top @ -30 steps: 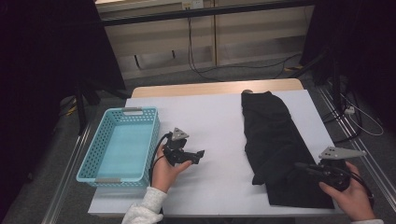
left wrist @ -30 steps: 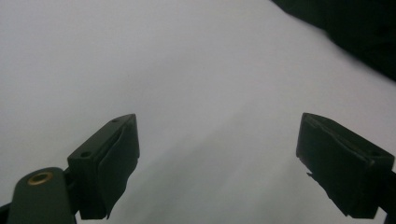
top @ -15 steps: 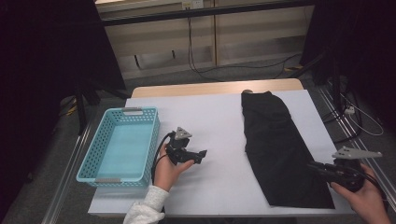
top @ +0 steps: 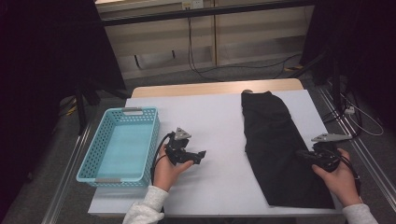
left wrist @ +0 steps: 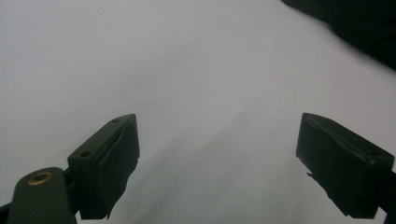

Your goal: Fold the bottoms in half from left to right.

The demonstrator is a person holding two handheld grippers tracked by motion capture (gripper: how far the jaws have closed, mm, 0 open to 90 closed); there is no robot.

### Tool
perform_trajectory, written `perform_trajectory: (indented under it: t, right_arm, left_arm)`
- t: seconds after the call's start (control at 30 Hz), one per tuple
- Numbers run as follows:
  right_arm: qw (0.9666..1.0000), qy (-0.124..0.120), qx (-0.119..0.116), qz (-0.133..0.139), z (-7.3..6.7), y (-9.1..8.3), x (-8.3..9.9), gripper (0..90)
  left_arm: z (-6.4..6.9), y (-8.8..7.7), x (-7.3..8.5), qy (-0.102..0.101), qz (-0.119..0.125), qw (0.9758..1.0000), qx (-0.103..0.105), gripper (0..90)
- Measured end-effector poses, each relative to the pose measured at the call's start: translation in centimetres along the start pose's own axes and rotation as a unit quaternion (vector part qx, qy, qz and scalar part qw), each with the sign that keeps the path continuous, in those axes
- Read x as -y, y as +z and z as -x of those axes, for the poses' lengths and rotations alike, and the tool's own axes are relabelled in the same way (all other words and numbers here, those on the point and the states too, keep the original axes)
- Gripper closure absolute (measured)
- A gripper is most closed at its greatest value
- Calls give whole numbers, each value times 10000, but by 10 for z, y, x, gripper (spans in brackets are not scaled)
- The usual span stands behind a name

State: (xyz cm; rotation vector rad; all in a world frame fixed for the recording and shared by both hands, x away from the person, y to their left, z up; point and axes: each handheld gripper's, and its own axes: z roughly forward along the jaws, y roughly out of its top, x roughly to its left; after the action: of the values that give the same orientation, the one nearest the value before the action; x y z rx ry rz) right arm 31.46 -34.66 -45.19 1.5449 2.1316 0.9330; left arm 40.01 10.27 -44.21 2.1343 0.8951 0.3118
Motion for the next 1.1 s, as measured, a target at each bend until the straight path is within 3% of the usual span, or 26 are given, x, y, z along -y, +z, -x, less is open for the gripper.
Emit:
perform_trajectory:
  t: [0.17, 0.27, 0.37, 0.4, 0.43, 0.67, 0.73, 0.8, 0.87, 0.93, 1.0, 1.1]
  right_arm:
    - [9997, -28, 171, 182, 6, -20, 0, 897]
    - [9993, 2, 344, 142, 14, -33, 5, 894]
    - [9997, 38, 228, 118, 16, -31, 12, 810]
    - [9995, 3, 287, 95, 15, -29, 11, 717]
    - [9995, 19, 295, 83, 13, -27, 9, 694]
    - [9987, -73, 377, 349, 9, -11, -17, 660]
    - [9987, -47, 373, 344, 11, -1, -24, 660]
    - [9979, -109, 600, 215, 13, 14, -31, 660]
    - [9978, -118, 641, 134, 15, 25, -35, 650]
    - [9970, -127, 762, 3, 19, 33, -37, 654]
    - [9985, 70, 547, 70, 21, 38, -37, 727]
    - [9984, 208, 518, 37, 22, 39, -40, 815]
  left_arm:
    - [0, -2, 0, -18, 35, 10000, 15, 132]
    - [0, -1, 0, -20, 31, 10000, 2, 134]
    - [1, -2, -1, 5, 28, 10000, 0, 137]
    - [0, -2, -2, 60, 35, 10000, -26, 137]
    - [1, -2, -2, 53, 42, 10000, -19, 137]
    - [-2, -2, 0, 10, 13, 10000, -21, 135]
    - [-2, -3, -1, 17, 33, 10000, -27, 135]
    - [-2, -4, 0, -7, 51, 10000, -45, 135]
    - [-3, -4, 0, -7, 55, 10000, -24, 135]
    - [-4, -5, 1, -20, 27, 10000, -53, 135]
    - [-4, -4, 3, -45, 33, 10000, -56, 135]
    - [-5, -4, 5, -30, -24, 10000, -86, 136]
